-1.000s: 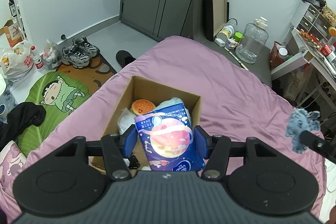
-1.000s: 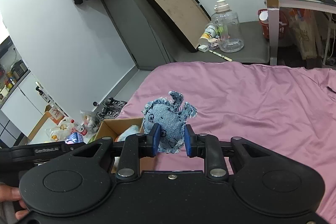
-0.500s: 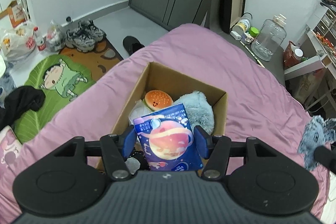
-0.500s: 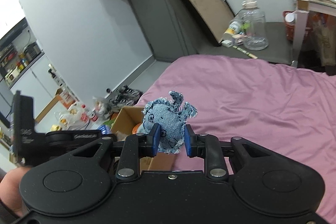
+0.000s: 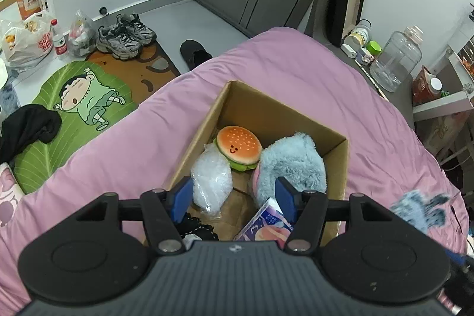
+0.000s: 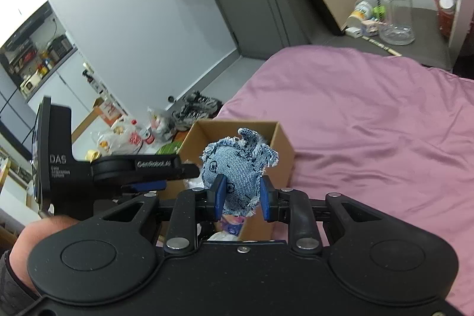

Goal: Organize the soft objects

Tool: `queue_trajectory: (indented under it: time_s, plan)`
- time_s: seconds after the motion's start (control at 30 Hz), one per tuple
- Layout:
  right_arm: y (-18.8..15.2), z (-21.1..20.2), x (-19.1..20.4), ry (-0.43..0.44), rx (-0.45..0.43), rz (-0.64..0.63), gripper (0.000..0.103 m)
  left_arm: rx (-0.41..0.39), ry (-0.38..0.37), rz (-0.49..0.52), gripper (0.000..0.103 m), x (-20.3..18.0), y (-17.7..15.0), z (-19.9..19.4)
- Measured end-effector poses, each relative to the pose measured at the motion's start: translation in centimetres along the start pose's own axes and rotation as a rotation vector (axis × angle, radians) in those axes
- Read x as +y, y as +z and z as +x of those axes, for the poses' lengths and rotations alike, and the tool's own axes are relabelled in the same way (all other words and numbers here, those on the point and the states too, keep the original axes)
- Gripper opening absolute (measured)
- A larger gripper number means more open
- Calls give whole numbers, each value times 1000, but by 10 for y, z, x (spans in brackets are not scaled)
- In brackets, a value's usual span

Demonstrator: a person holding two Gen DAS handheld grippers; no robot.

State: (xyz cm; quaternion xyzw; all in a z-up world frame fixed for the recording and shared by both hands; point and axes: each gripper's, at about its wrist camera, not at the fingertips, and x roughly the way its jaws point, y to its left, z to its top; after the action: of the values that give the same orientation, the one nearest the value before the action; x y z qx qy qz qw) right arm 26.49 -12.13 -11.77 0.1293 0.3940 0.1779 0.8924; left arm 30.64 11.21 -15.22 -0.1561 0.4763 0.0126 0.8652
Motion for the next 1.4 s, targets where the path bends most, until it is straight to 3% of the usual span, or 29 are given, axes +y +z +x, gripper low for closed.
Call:
queue_trajectory:
  time_s: [0.23,0.37,0.43,0.53,0.7,1.23,1.4]
  plan:
    - [-11,12,14,59,29,-13,25,17,34,-27,59,5,-5,7]
    - [-13,24,13,93,41,13,25,5,-7,-96,59,20,-3,-2]
    - [-10,28,14,118,25,19,23,-6,12,-86,60,19,0,-10]
    - [-9,34,14,169,38,41,30,-36,43,-42,60,17,10,-26]
    - [-12,28,14,131,53,41,39,-58,62,-36,61,18,14,-48]
    - [-19,-64,-6,49,0,53,67,-60,54,70,64,-31,-21,-105]
    - [-29,-100,-11,54,-48,58,87,-85,41,89,69,-45,-36,-126]
